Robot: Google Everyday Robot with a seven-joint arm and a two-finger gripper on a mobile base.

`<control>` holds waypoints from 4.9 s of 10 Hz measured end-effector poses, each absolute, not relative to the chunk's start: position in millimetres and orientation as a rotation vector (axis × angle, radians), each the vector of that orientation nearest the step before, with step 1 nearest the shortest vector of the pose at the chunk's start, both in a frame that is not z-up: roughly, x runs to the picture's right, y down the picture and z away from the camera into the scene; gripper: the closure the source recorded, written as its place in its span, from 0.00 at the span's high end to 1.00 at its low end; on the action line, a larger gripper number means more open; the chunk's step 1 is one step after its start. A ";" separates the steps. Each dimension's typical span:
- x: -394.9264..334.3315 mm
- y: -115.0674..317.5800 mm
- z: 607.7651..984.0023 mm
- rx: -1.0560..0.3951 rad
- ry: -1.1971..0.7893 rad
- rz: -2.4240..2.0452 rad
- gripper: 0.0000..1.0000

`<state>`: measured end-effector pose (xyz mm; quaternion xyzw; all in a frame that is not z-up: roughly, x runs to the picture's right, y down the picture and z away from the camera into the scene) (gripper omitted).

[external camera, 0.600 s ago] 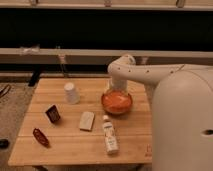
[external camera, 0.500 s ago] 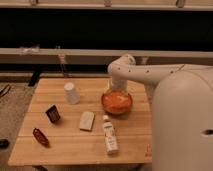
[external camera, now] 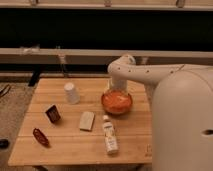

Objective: Place the ceramic cup over the eraser

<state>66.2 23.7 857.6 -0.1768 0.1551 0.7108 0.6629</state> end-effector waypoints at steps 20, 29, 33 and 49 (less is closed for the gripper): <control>25.5 4.4 851.0 -0.402 0.259 1.518 0.80; -138.1 -3.8 823.5 -0.541 0.091 1.114 0.80; -185.6 -5.3 837.7 -0.572 0.103 0.989 0.80; -227.5 -2.8 912.2 -0.560 0.308 0.889 0.53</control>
